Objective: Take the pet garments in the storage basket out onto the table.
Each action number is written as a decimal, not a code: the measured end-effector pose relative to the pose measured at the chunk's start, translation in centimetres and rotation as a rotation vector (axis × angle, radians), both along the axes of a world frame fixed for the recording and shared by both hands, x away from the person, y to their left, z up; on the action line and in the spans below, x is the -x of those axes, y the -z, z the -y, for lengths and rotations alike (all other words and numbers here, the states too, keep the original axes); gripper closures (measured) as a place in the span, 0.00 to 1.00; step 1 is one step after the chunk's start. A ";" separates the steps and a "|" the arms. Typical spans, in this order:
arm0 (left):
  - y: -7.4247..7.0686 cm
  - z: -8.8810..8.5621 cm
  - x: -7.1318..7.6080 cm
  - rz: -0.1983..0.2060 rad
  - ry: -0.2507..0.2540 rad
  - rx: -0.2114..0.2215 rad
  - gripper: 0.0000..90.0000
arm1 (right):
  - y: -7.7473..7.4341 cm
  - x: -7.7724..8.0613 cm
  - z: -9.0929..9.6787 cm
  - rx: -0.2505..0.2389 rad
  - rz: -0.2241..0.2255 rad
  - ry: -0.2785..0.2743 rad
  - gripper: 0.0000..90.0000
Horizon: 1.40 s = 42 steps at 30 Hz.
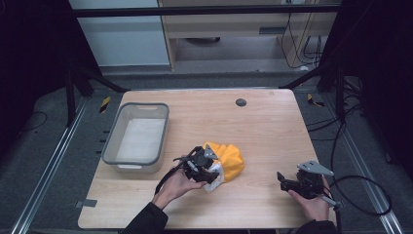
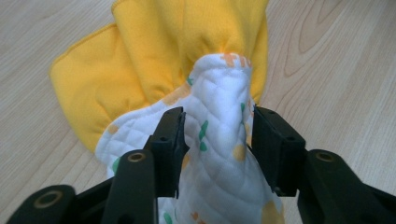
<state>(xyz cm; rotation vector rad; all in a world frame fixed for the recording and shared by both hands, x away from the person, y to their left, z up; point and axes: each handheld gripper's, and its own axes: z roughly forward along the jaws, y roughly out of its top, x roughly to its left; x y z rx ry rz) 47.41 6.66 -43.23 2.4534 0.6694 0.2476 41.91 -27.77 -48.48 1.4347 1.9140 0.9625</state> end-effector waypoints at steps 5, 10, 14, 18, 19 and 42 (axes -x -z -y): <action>-0.4 -0.4 0.3 0.012 -0.002 0.033 0.49 | 0.0 0.0 0.0 -0.001 0.001 0.000 0.11; -0.9 -0.9 0.6 0.030 -0.015 0.066 0.42 | 0.0 0.0 0.0 -0.001 0.001 0.001 0.11; -1.1 -1.4 0.9 0.063 -0.032 0.081 0.35 | 0.0 0.0 0.0 -0.003 0.000 0.001 0.11; -1.0 -2.3 1.1 0.086 -0.058 0.111 0.31 | 0.0 0.0 0.0 -0.003 0.000 0.003 0.11; -1.0 -2.6 1.1 0.086 -0.065 0.115 0.30 | 0.0 0.0 0.0 -0.002 0.000 0.002 0.11; -0.5 -8.7 3.2 0.155 -0.231 0.227 0.22 | 0.1 0.1 0.0 0.001 0.002 -0.003 0.11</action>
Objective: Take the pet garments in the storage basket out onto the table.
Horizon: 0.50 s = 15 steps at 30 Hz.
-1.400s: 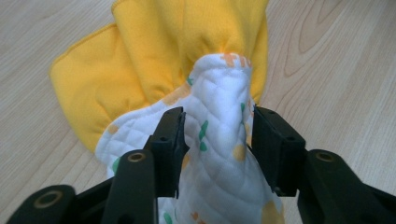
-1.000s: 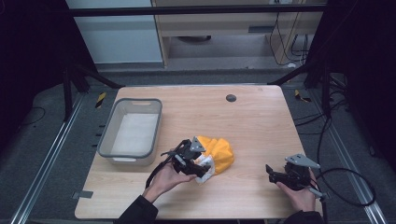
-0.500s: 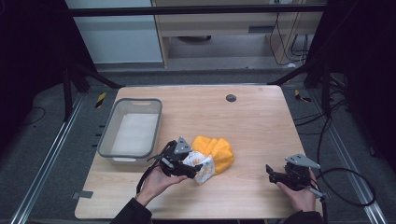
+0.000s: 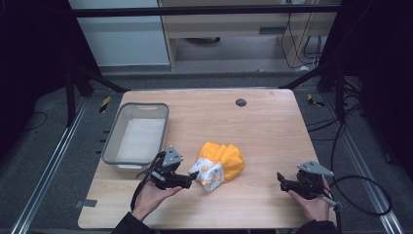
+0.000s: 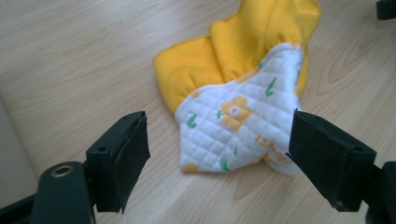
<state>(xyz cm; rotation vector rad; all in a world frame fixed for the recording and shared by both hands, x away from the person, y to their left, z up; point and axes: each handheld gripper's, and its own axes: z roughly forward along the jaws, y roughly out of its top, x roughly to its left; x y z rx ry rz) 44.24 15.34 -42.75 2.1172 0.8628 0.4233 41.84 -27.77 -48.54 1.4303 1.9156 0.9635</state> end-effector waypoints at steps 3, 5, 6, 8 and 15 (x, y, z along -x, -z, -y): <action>0.3 -0.9 0.3 0.001 -0.020 0.011 0.22 | 0.0 0.0 0.0 -0.002 -0.001 0.000 0.11; 0.5 -1.5 0.6 0.000 -0.029 0.020 0.22 | 0.0 0.0 0.0 0.000 0.001 -0.001 0.11; 0.7 -1.8 0.7 -0.002 -0.033 0.020 0.22 | 0.0 0.0 0.0 0.001 0.001 -0.002 0.11; 0.9 -2.3 0.9 -0.004 -0.046 0.019 0.22 | 0.1 0.0 0.0 0.001 0.000 -0.002 0.11; 2.1 -4.4 1.5 -0.022 -0.081 0.010 0.22 | 0.1 0.0 0.0 0.002 -0.002 -0.003 0.11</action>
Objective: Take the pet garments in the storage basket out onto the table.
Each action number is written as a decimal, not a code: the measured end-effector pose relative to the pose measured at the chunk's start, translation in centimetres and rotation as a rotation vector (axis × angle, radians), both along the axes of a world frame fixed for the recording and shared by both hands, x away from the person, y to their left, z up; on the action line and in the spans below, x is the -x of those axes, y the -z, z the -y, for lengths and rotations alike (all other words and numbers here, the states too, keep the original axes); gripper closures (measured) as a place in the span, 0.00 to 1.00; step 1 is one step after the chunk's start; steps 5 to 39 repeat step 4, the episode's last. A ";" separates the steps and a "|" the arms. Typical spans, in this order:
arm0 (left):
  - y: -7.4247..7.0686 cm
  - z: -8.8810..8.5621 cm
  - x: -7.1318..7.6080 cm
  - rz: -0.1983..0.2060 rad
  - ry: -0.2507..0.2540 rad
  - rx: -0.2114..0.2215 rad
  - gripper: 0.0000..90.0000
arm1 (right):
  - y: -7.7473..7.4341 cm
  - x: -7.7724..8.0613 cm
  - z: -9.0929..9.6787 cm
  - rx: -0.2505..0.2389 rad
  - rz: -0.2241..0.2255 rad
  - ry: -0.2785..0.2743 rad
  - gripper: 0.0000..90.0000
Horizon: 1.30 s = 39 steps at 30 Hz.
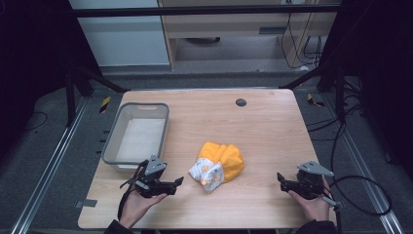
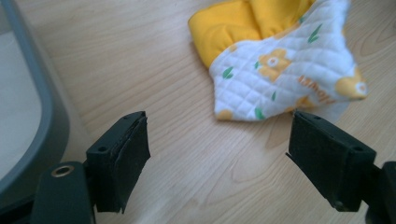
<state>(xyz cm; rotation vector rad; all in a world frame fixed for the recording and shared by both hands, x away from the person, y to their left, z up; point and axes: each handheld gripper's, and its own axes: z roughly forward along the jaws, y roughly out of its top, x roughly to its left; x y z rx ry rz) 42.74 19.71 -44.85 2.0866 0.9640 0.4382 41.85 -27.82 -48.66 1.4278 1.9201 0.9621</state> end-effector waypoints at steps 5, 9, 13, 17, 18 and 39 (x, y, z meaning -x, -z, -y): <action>0.4 -1.0 0.4 -0.006 -0.020 0.006 0.22 | 0.0 0.0 0.0 0.000 0.000 0.001 0.11; 0.4 -1.0 0.4 -0.006 -0.020 0.006 0.22 | 0.0 0.0 0.0 0.000 0.000 0.001 0.11; 0.4 -1.0 0.4 -0.006 -0.020 0.006 0.22 | 0.0 0.0 0.0 0.000 0.000 0.001 0.11; 0.4 -1.0 0.4 -0.006 -0.020 0.006 0.22 | 0.0 0.0 0.0 0.000 0.000 0.001 0.11; 0.4 -1.0 0.4 -0.006 -0.020 0.006 0.22 | 0.0 0.0 0.0 0.000 0.000 0.001 0.11; 0.4 -1.0 0.4 -0.006 -0.020 0.006 0.22 | 0.0 0.0 0.0 0.000 0.000 0.001 0.11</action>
